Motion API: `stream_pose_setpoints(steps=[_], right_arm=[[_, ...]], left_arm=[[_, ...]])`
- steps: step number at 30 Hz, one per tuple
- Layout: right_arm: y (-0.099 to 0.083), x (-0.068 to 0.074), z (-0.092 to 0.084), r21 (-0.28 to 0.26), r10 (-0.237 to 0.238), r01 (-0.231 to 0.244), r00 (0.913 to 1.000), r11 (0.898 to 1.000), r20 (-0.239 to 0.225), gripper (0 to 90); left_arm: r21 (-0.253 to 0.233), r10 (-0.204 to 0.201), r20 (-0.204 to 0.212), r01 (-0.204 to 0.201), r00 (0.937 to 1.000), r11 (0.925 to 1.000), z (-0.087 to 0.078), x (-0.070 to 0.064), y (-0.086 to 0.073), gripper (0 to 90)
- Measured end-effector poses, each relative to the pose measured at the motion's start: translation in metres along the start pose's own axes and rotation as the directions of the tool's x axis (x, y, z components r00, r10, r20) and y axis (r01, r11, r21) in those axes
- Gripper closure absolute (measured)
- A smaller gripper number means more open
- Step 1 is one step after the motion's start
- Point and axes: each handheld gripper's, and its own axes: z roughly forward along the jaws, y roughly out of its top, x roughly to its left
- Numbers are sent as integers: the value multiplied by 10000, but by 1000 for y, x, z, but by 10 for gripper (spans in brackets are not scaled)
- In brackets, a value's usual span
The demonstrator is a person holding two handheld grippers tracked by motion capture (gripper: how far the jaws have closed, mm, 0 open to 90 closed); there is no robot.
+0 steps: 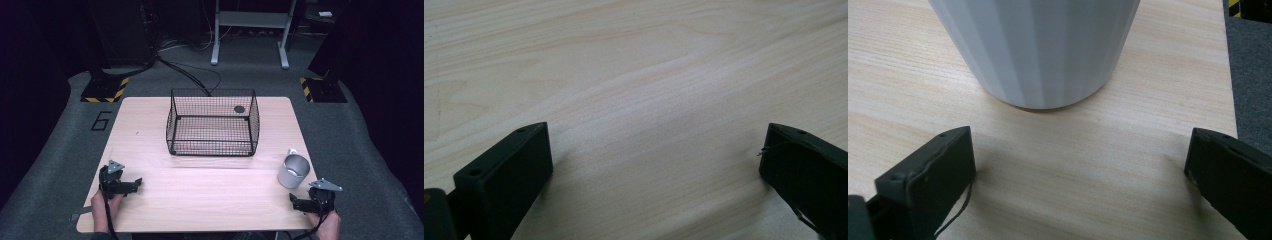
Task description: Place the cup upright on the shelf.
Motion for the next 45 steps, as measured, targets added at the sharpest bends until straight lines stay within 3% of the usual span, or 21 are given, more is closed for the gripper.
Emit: stream_pose_setpoints(steps=[21, 25, 39, 45], right_arm=[[2, -1, 0, 230, -42, 40, 10000, 9997, 64, 0], [4, -2, -1, 197, 234, -232, 9997, 9995, -113, 0], [30, 8, -21, 51, 740, -739, 9964, 9973, -402, 0], [43, 14, -27, -56, 570, -574, 9971, 9983, -507, 0]], left_arm=[[-40, 13, -34, -13, 10000, 10000, 0, 0, 0, 5], [-36, 10, -32, -10, 10000, 10000, 0, 0, 0, 5], [-36, 9, -32, -10, 10000, 10000, 0, 0, 0, 5], [-31, 6, -27, -6, 10000, 10000, 0, 0, 0, 5]])
